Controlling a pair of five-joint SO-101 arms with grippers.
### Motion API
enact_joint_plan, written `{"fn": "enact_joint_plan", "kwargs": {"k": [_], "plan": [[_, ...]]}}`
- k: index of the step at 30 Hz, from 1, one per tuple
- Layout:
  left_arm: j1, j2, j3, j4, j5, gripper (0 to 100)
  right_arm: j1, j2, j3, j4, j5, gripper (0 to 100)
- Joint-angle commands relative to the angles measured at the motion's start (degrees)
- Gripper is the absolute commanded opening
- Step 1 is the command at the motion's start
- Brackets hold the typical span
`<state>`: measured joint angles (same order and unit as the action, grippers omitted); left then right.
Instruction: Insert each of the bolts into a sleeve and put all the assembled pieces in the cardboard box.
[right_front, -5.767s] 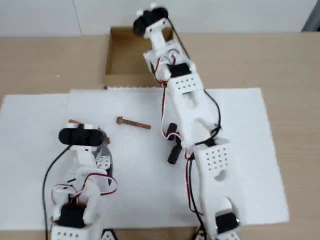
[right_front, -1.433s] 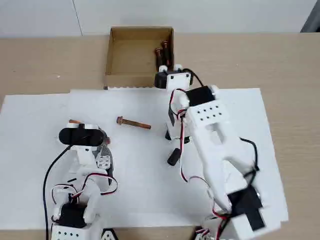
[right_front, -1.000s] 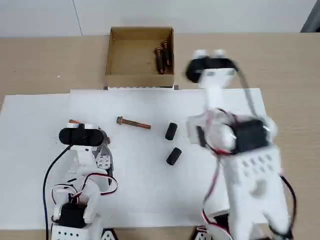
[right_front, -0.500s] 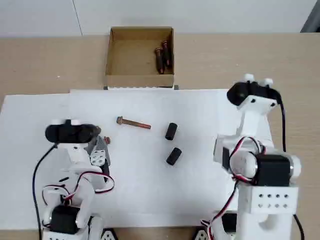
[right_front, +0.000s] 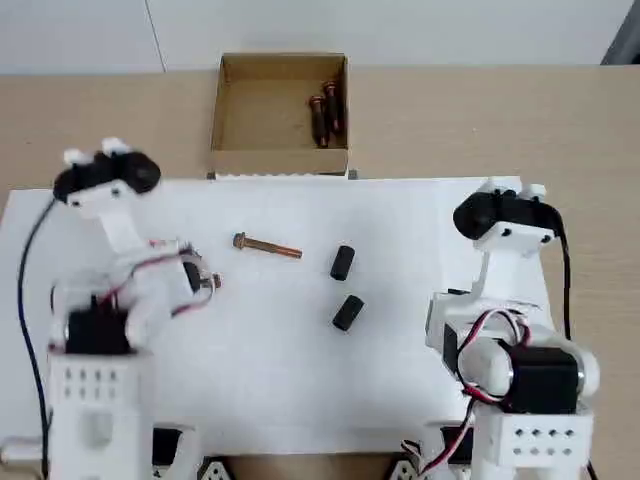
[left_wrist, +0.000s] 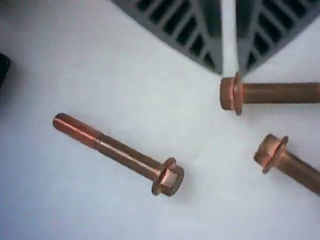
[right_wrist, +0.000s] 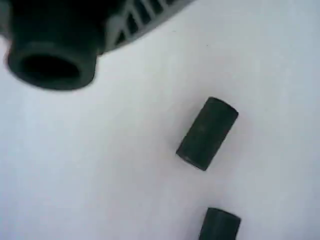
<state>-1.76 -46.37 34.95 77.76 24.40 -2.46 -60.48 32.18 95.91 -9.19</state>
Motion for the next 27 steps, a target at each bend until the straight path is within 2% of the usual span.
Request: {"fn": "enact_joint_plan", "kwargs": {"k": [1,3,11,13,17,18,21,27], "plan": [[-0.4,9.7,-11.2,2.5,3.3,1,0.7,-0.7,-0.3,-0.1,-0.4,0.3],[-0.4,13.1,-14.7,2.6,0.5,1,0.7,-0.7,-0.3,-0.1,-0.5,0.3],[-0.4,16.9,-18.2,4.5,-23.8,1,0.7,-0.7,-0.3,-0.1,-0.5,0.3],[-0.3,18.1,-18.2,7.1,-33.1,1,0.7,-0.7,-0.3,-0.1,-0.5,0.3],[-0.4,21.8,-18.2,15.6,-59.3,1,0.7,-0.7,1.1,-2.7,-0.4,0.3],[-0.3,23.3,-17.9,17.0,-63.8,1,0.7,-0.7,2.0,-3.7,-0.4,0.3],[-1.1,28.0,-18.0,17.2,-65.8,1,0.7,-0.7,6.1,-7.2,-0.4,0.3],[-2.6,35.8,-18.7,18.0,-77.5,1,0.7,-0.7,13.2,-13.2,-0.3,0.3]]}}
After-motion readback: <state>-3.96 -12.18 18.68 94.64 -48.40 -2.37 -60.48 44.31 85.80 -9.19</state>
